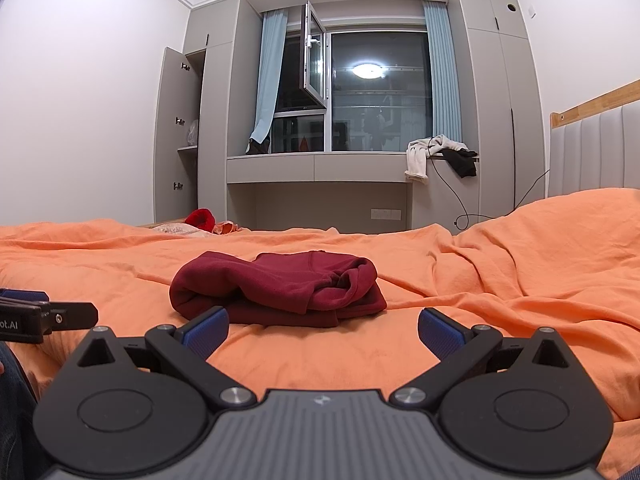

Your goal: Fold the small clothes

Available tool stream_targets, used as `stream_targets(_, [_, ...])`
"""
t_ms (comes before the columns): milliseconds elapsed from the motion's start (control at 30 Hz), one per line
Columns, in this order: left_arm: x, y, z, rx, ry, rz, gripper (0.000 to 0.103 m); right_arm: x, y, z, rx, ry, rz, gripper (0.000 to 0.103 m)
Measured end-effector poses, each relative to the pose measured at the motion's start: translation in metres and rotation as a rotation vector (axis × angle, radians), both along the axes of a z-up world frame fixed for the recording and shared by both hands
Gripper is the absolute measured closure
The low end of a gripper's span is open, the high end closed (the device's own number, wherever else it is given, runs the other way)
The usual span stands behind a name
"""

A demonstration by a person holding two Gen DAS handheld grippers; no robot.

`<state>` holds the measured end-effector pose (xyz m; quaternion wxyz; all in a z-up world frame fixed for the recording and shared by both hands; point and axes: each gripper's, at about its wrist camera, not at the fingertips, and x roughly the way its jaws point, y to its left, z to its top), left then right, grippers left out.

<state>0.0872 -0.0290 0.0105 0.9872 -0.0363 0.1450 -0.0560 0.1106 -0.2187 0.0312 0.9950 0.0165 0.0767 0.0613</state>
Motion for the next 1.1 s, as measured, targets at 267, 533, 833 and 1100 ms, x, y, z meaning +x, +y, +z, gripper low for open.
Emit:
stream_targets(267, [0.005,-0.0071,-0.0059,0.047,0.049,-0.013,0.001,-0.0001,-0.0011,0.0001,-0.002,0.0,0.0,0.0])
stream_targets(533, [0.006,-0.0043,-0.0047,0.046,0.052,0.019,0.001,0.0001,-0.0049,0.0001,-0.007,0.003,-0.005,0.0])
stream_targets(833, [0.0054,-0.0033,-0.0039,0.04,0.049,0.009,0.001,0.0005,-0.0064,0.0006,-0.016,0.01,-0.01,0.0])
stream_targets(1100, [0.0053,-0.0036,-0.0038,0.04,0.048,0.01,0.001,-0.0005,-0.0044,0.0013,-0.022,0.013,-0.01,0.0])
